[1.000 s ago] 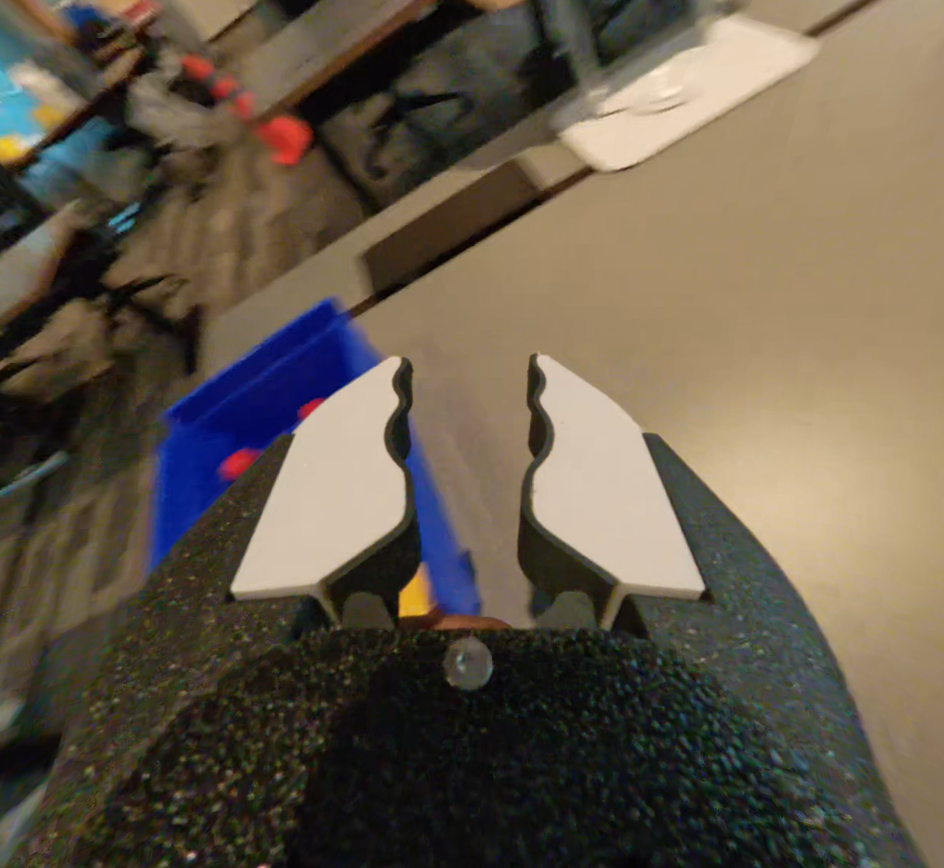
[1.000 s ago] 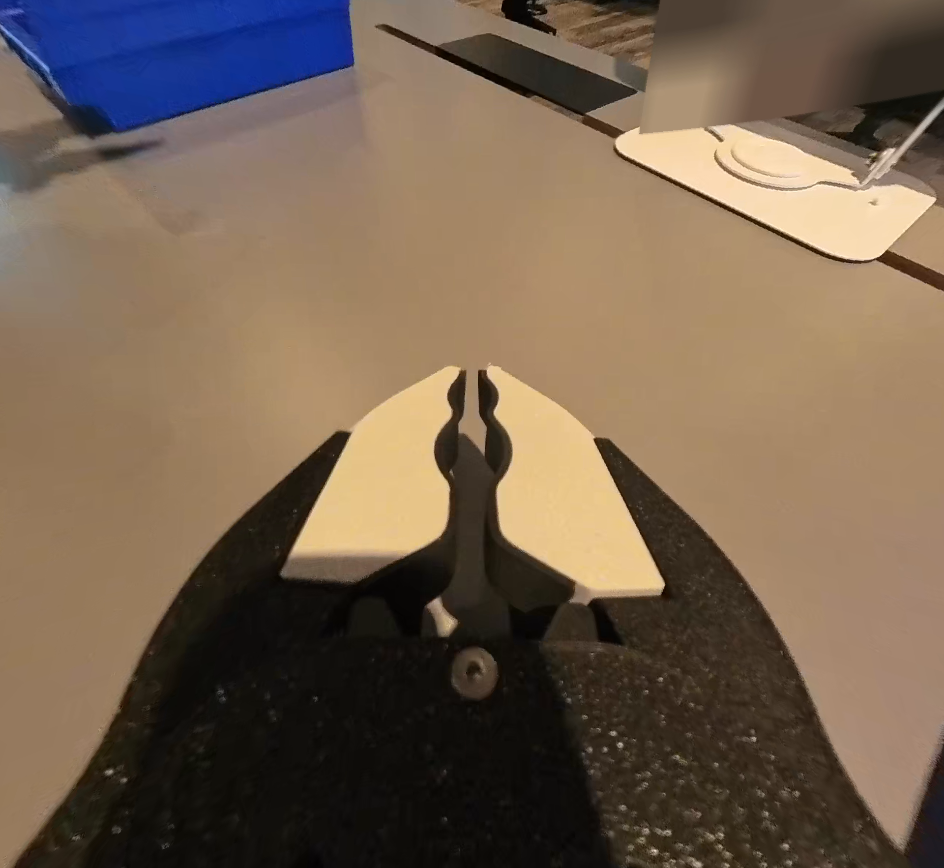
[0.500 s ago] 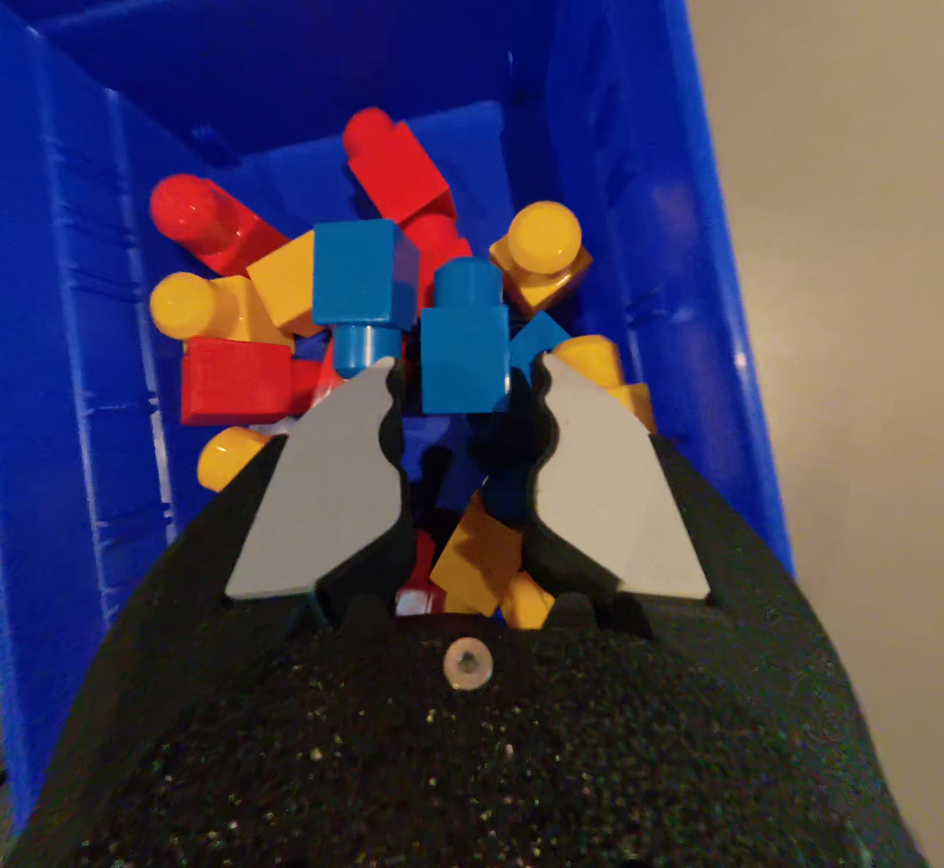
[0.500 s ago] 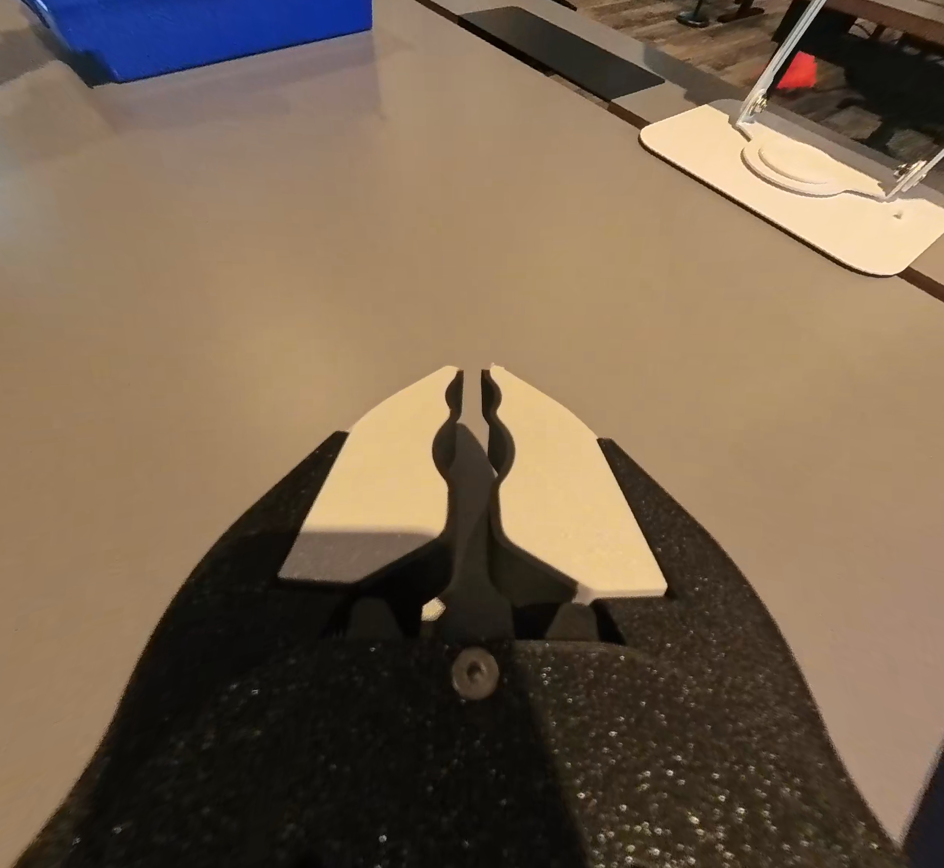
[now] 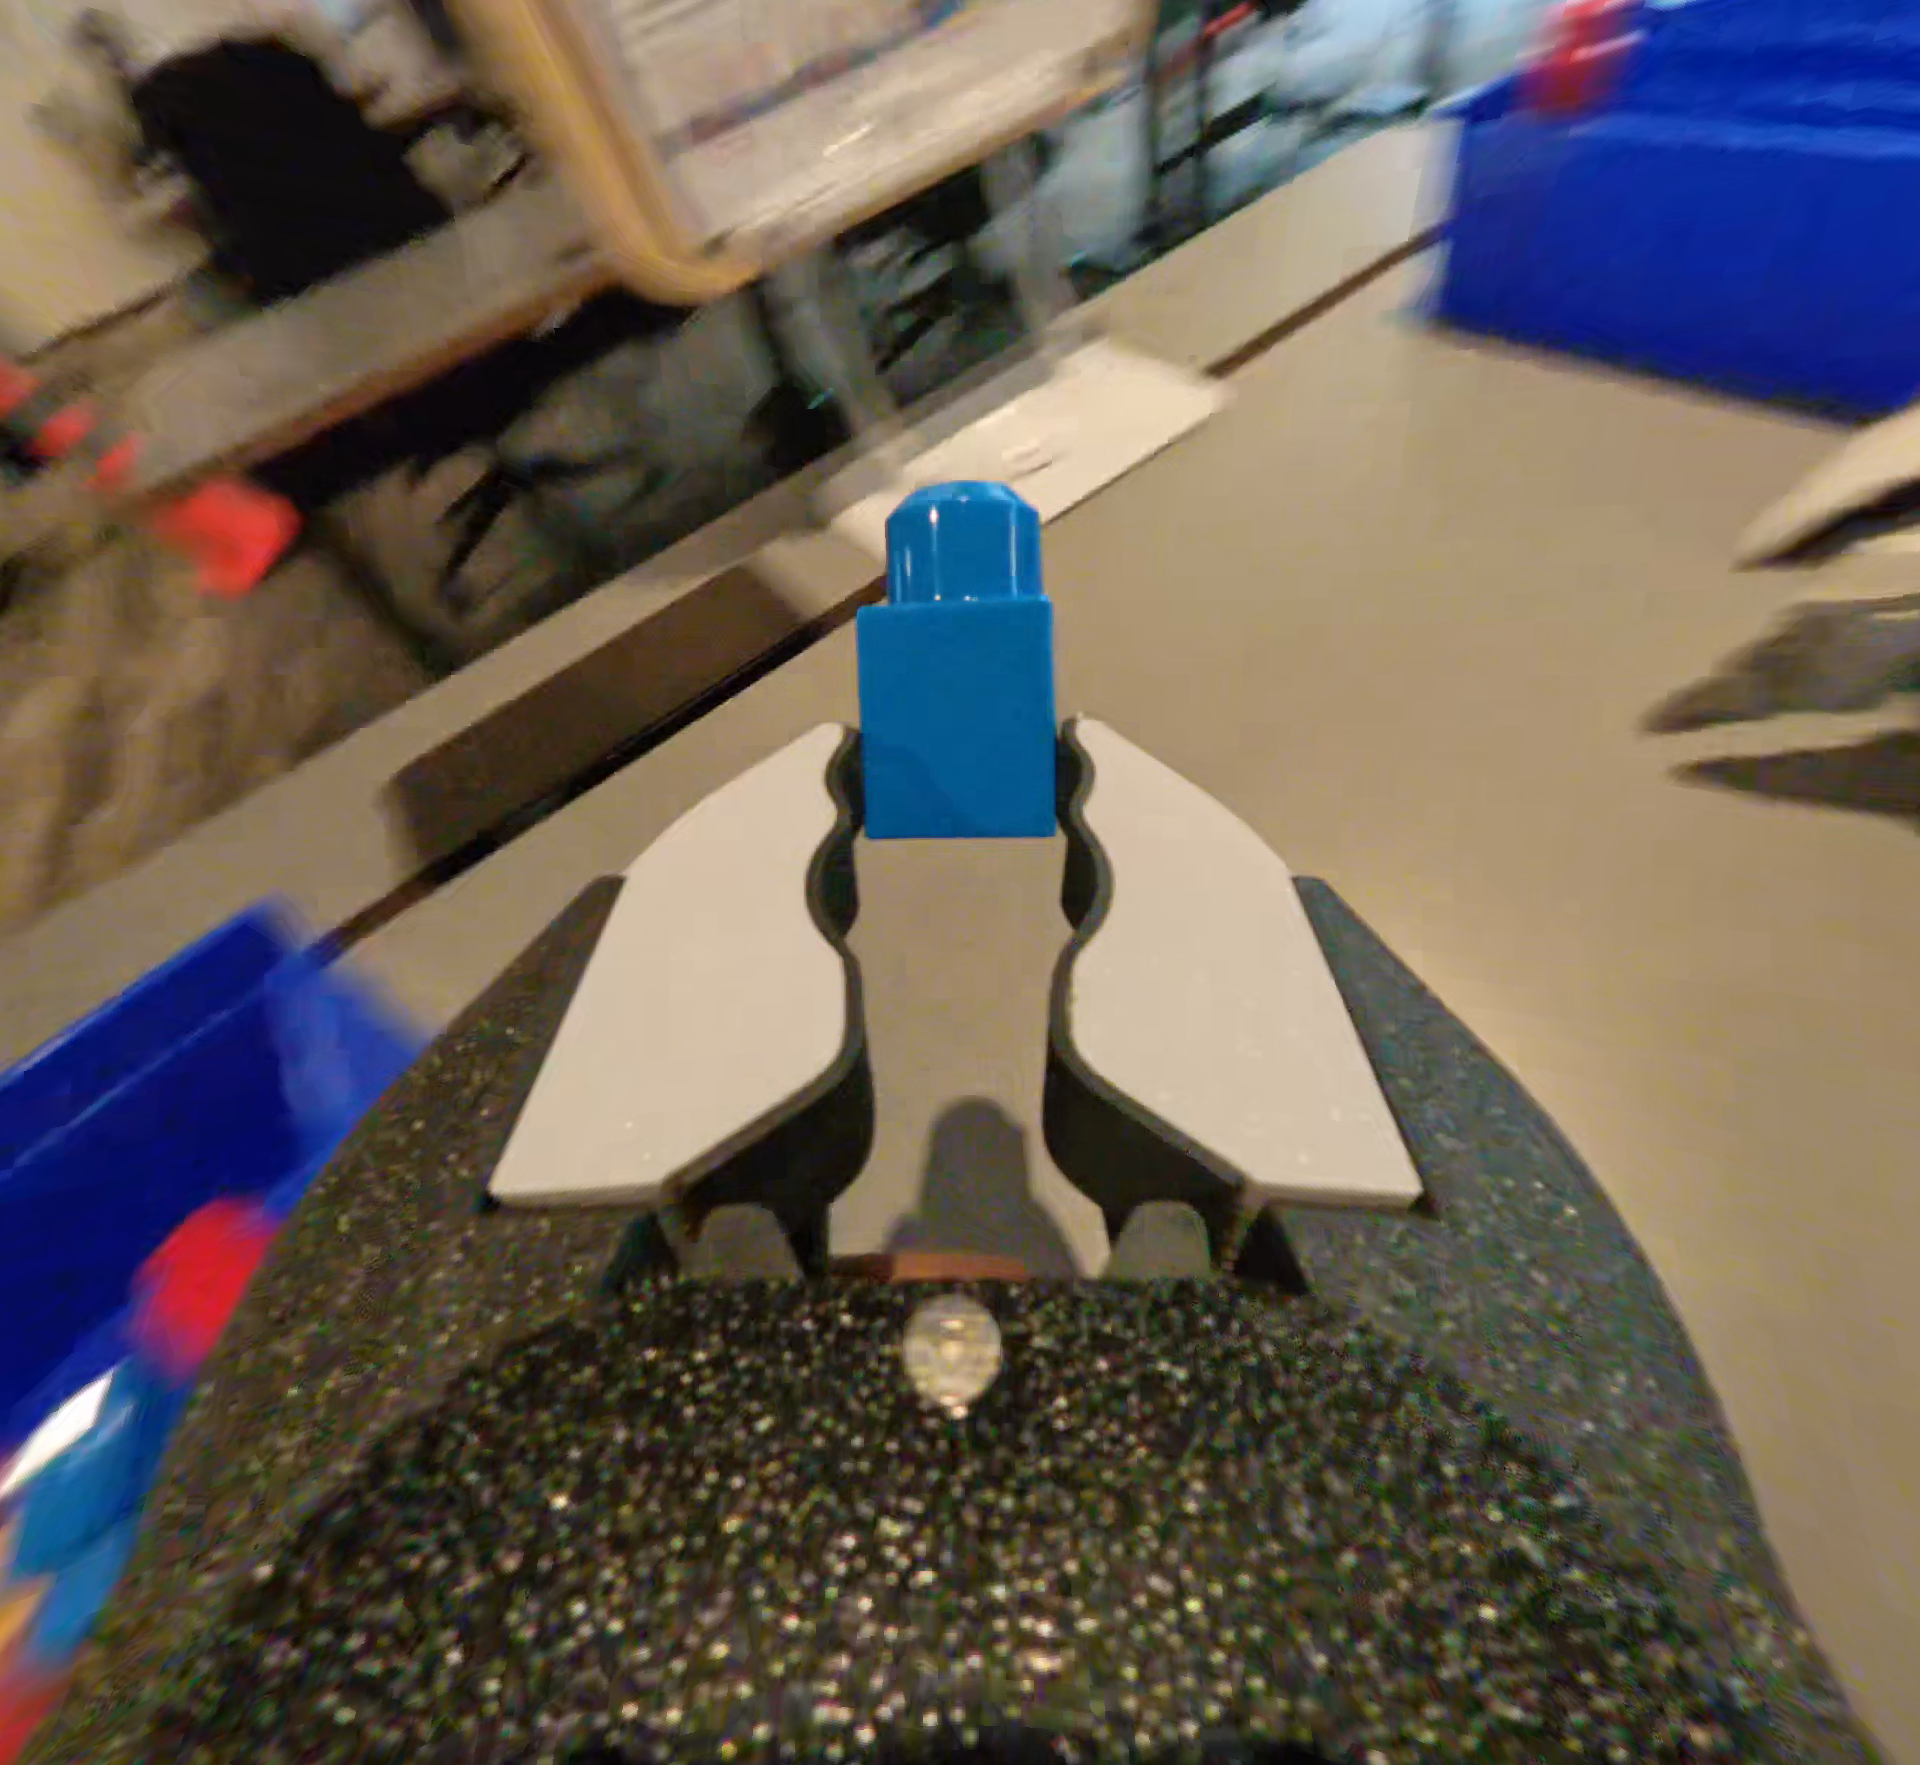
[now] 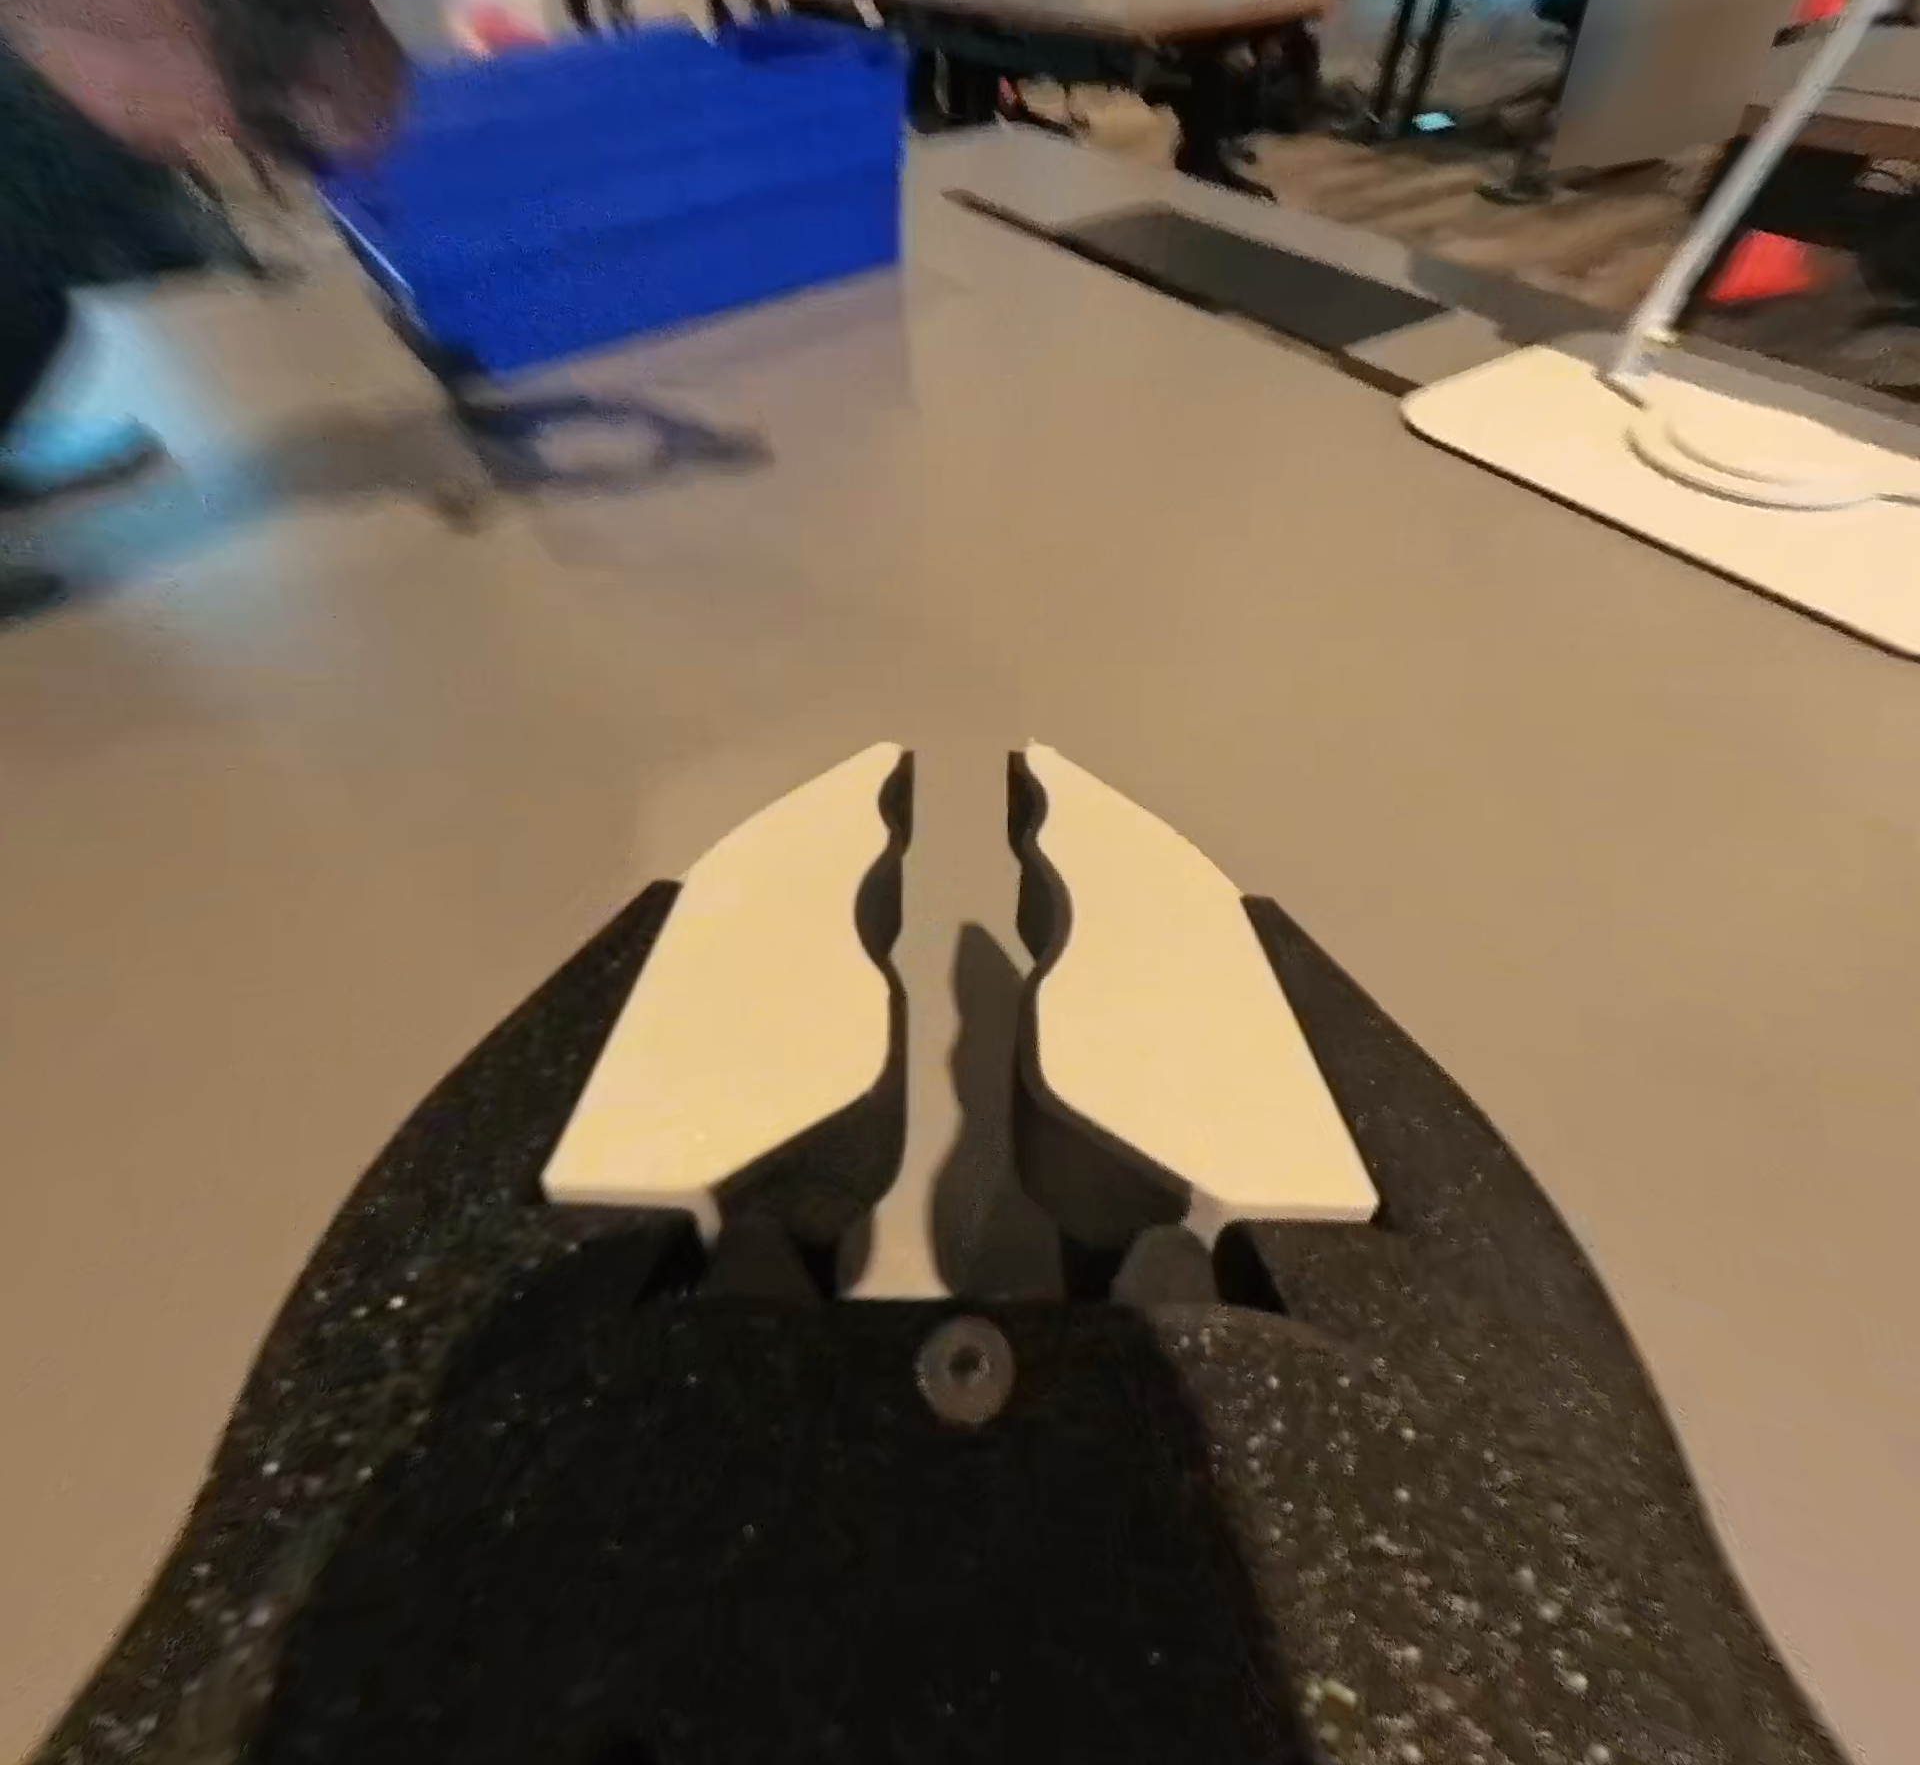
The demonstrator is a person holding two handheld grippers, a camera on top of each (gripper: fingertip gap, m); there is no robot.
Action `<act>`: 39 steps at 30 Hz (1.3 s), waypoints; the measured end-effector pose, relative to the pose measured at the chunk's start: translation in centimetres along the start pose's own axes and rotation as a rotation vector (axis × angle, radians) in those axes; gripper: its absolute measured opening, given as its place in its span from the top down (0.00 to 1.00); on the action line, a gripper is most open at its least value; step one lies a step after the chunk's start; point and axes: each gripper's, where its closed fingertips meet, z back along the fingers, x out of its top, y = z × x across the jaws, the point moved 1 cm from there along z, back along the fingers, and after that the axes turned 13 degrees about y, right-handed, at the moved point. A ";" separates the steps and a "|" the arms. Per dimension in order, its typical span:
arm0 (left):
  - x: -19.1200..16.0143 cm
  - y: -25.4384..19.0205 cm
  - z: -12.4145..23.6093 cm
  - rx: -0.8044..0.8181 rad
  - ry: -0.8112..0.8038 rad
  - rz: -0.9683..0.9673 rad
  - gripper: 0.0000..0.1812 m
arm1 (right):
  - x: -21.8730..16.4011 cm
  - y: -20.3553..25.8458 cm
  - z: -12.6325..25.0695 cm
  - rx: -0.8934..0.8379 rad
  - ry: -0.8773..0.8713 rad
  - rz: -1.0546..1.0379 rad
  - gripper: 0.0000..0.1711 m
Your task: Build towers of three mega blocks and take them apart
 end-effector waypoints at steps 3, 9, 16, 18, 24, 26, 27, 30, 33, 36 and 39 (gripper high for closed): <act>1.9 -10.5 -4.2 -0.178 -0.132 -0.112 0.81 | 1.9 1.4 0.7 0.177 -0.141 -0.140 0.83; 0.6 -21.6 -9.7 -0.205 -0.120 -0.173 0.81 | 1.7 1.5 0.4 0.333 -0.101 -0.333 0.63; -1.2 -25.4 -11.0 -0.156 -0.049 -0.401 0.81 | 0.1 1.6 -0.6 0.308 0.036 -0.335 0.79; -1.9 -25.5 -10.8 -0.182 -0.001 -0.369 0.81 | -0.4 1.4 -0.6 0.273 0.074 -0.304 0.79; -3.5 -17.6 -5.3 -0.107 0.144 -0.191 0.66 | -2.0 -0.3 -0.1 0.051 0.224 -0.113 0.79; -3.9 -11.2 -1.4 0.006 0.203 -0.152 0.65 | -2.9 -0.2 -0.4 0.016 0.301 -0.051 0.79; -4.2 -7.3 1.0 0.093 0.242 -0.121 0.67 | -3.3 0.0 -0.5 0.005 0.330 -0.023 0.79; -6.8 4.0 7.9 0.366 0.364 0.007 0.70 | -3.7 0.7 -1.1 -0.009 0.371 0.035 0.79; -11.8 9.8 9.5 0.356 0.524 0.174 0.70 | -3.6 1.1 -1.3 -0.002 0.375 0.050 0.79; -16.1 12.4 7.4 0.286 0.671 0.253 0.67 | -3.6 1.2 -1.4 0.014 0.366 0.043 0.78; -18.1 13.1 4.7 0.208 0.711 0.296 0.67 | -3.7 1.3 -1.4 0.040 0.354 0.029 0.78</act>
